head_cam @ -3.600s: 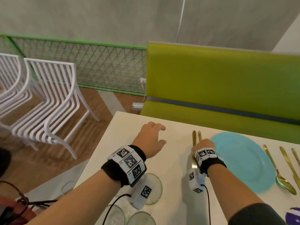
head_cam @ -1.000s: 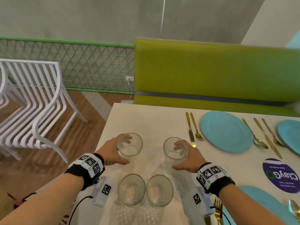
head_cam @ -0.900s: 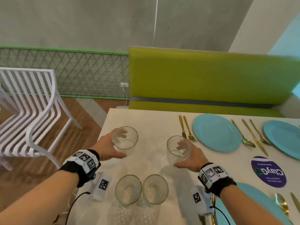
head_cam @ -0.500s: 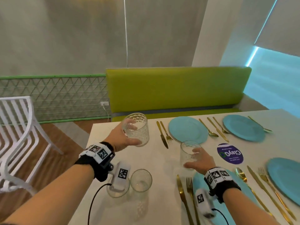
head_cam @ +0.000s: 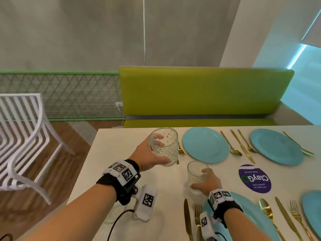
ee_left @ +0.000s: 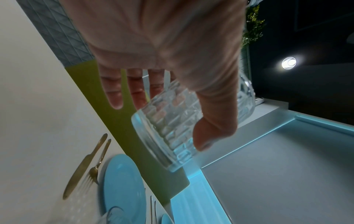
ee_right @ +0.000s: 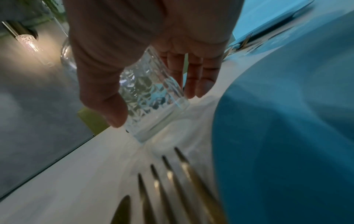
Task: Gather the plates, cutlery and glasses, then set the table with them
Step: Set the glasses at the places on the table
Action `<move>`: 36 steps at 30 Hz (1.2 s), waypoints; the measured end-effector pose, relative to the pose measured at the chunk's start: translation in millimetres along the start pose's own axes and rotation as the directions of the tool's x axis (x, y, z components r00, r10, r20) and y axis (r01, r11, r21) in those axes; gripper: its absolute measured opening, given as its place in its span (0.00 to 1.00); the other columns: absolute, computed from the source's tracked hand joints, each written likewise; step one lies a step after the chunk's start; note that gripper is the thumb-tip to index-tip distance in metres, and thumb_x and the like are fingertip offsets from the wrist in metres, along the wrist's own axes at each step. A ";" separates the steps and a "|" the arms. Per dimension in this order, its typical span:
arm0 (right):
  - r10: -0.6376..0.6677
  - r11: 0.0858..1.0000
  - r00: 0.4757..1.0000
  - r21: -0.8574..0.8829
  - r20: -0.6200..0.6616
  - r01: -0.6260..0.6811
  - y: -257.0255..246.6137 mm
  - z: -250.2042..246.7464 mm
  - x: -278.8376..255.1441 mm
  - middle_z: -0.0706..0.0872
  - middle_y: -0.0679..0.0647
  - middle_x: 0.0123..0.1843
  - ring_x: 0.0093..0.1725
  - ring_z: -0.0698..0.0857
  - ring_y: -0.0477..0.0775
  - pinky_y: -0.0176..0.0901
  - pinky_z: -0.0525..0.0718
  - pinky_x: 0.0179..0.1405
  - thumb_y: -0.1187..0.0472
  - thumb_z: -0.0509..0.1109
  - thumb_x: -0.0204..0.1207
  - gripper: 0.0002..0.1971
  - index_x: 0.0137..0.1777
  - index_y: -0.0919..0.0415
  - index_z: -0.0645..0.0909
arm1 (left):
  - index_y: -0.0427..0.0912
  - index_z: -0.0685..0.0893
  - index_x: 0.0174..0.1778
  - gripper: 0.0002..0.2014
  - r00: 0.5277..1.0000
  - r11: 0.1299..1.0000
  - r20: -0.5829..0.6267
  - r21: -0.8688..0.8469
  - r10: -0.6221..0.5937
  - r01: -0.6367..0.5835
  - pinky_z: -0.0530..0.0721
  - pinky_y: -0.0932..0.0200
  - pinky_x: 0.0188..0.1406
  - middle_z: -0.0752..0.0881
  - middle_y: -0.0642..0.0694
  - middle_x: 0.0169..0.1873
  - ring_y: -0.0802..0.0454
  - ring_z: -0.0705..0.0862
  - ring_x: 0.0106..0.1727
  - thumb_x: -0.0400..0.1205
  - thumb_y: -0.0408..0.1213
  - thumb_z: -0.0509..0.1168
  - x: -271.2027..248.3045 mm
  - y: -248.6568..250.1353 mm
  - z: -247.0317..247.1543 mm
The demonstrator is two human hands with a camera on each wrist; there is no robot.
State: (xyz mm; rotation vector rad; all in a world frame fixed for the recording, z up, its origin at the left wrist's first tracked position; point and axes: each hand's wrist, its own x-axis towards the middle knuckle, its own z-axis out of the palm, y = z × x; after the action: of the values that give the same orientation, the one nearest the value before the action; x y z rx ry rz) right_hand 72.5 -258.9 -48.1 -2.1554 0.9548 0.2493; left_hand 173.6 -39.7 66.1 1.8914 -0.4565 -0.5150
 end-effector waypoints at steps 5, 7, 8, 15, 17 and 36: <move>-0.024 0.999 1.000 0.027 0.015 0.024 -3.4 1.5 10.1 0.81 0.55 0.69 0.67 0.80 0.58 0.42 0.76 0.65 0.58 0.83 0.58 0.42 0.71 0.56 0.67 | 0.52 0.72 0.61 0.37 1.000 0.999 -0.003 -0.032 -0.008 0.008 0.82 0.48 0.64 0.79 0.56 0.50 0.48 0.82 0.57 0.55 0.40 0.77 15.4 6.0 13.9; -0.025 1.000 0.999 0.007 0.025 0.025 -2.8 1.4 10.4 0.80 0.55 0.69 0.67 0.80 0.58 0.42 0.76 0.64 0.57 0.84 0.58 0.42 0.71 0.56 0.66 | 0.53 0.72 0.61 0.38 1.000 0.999 0.011 -0.041 -0.004 0.005 0.82 0.47 0.64 0.79 0.56 0.50 0.48 0.81 0.58 0.54 0.40 0.78 18.4 8.0 19.2; -0.026 1.000 0.999 0.000 0.033 0.026 -2.5 0.7 9.8 0.80 0.56 0.69 0.68 0.79 0.59 0.44 0.76 0.64 0.57 0.84 0.58 0.42 0.71 0.56 0.66 | 0.53 0.72 0.61 0.39 1.000 0.999 0.018 -0.046 -0.003 0.004 0.82 0.47 0.64 0.79 0.56 0.50 0.47 0.81 0.58 0.53 0.41 0.78 19.0 8.5 21.5; -0.091 0.996 0.995 0.005 -0.025 0.092 -13.8 -34.2 -11.8 0.70 0.60 0.78 0.71 0.77 0.63 0.53 0.79 0.69 0.68 0.79 0.63 0.53 0.83 0.55 0.49 | 0.53 0.71 0.61 0.40 0.998 0.999 0.062 -0.038 0.022 -0.020 0.81 0.53 0.62 0.79 0.51 0.53 0.49 0.81 0.59 0.52 0.43 0.78 8.8 16.0 27.2; -0.211 0.976 0.973 0.034 -0.089 0.215 -23.5 -50.4 -30.8 0.68 0.58 0.79 0.68 0.78 0.61 0.48 0.80 0.64 0.67 0.78 0.64 0.53 0.83 0.53 0.49 | 0.54 0.72 0.59 0.39 0.996 0.998 0.080 -0.050 0.030 -0.026 0.81 0.55 0.59 0.80 0.48 0.55 0.49 0.82 0.58 0.51 0.44 0.78 3.3 20.0 28.2; -0.403 0.864 0.915 0.323 -0.014 0.386 16.9 -128.3 -86.0 0.89 0.49 0.49 0.48 0.87 0.48 0.38 0.85 0.46 0.59 0.83 0.45 0.34 0.55 0.54 0.80 | 0.40 0.77 0.65 0.29 0.915 0.994 0.402 -0.112 0.030 0.017 0.82 0.54 0.64 0.88 0.44 0.56 0.50 0.86 0.58 0.69 0.29 0.77 -7.2 60.8 137.2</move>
State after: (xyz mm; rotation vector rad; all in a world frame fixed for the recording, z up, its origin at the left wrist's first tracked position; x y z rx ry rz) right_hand -14.8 -309.1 70.3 -1.9729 0.4624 -0.0483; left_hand 88.0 -162.5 77.9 1.6721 -0.6873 -0.9162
